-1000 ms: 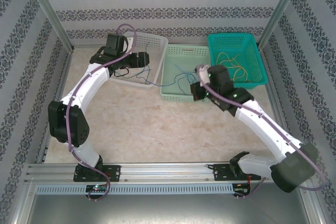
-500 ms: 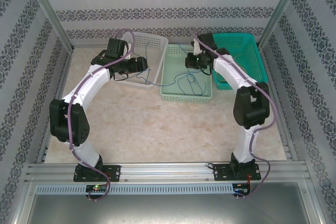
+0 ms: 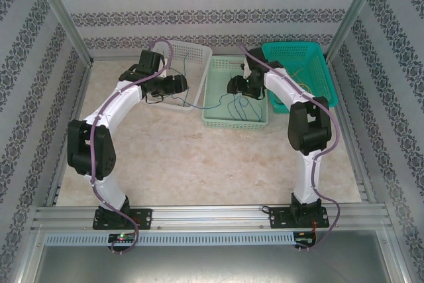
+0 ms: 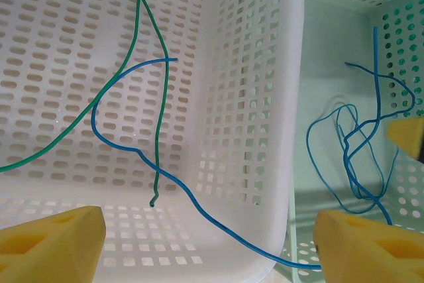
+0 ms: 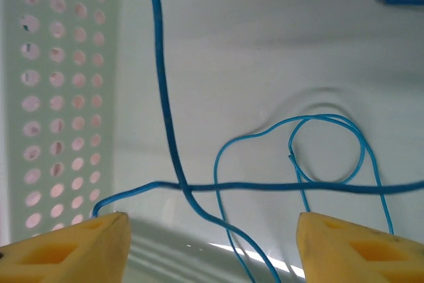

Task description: Untangle the cables

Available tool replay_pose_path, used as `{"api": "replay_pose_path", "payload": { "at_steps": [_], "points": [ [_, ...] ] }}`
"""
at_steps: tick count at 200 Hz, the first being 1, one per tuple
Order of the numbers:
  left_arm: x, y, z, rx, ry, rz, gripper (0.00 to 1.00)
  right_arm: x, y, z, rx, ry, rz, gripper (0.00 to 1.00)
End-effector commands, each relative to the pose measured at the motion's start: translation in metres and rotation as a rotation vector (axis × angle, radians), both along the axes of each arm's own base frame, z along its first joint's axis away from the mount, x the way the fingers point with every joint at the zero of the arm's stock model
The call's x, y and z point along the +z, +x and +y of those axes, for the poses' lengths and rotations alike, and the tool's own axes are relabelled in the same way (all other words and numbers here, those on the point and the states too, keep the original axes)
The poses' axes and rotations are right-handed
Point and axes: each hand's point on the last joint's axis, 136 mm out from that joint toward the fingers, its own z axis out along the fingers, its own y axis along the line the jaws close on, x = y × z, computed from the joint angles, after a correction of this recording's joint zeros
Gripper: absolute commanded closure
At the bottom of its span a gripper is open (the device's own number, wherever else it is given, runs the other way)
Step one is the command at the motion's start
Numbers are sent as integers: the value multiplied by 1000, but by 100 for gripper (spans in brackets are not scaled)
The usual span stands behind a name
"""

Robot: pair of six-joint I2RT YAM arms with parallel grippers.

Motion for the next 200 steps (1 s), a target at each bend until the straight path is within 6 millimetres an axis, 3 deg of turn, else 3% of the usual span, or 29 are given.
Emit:
{"api": "replay_pose_path", "payload": {
  "at_steps": [1, 19, 45, 66, 85, 116, 157, 200],
  "points": [
    [7, -2, 9, 27, 14, 1, 17, 60, -9, 6, -3, 33, -114, 32],
    [6, -1, 10, 29, 9, 1, 17, 76, -24, 21, 12, 100, -108, 31],
    [6, -1, 10, 31, 6, -1, 17, 78, -53, 59, 160, 160, -85, 35],
    [8, -3, 12, 26, 3, -4, 16, 74, -75, 81, 393, 71, -175, 36],
    [9, -5, 17, 30, -19, 2, 16, 67, -88, 84, 593, -106, -317, 35],
    [5, -7, 34, 76, -64, 12, 16, 68, -86, 81, 734, -227, -443, 32],
    [6, -10, 40, 90, -66, 15, 14, 63, -80, 107, 896, -363, -507, 28],
    [6, -11, 42, 95, -63, 18, 13, 33, -89, 125, 1017, -398, -458, 28]
  ]
}}
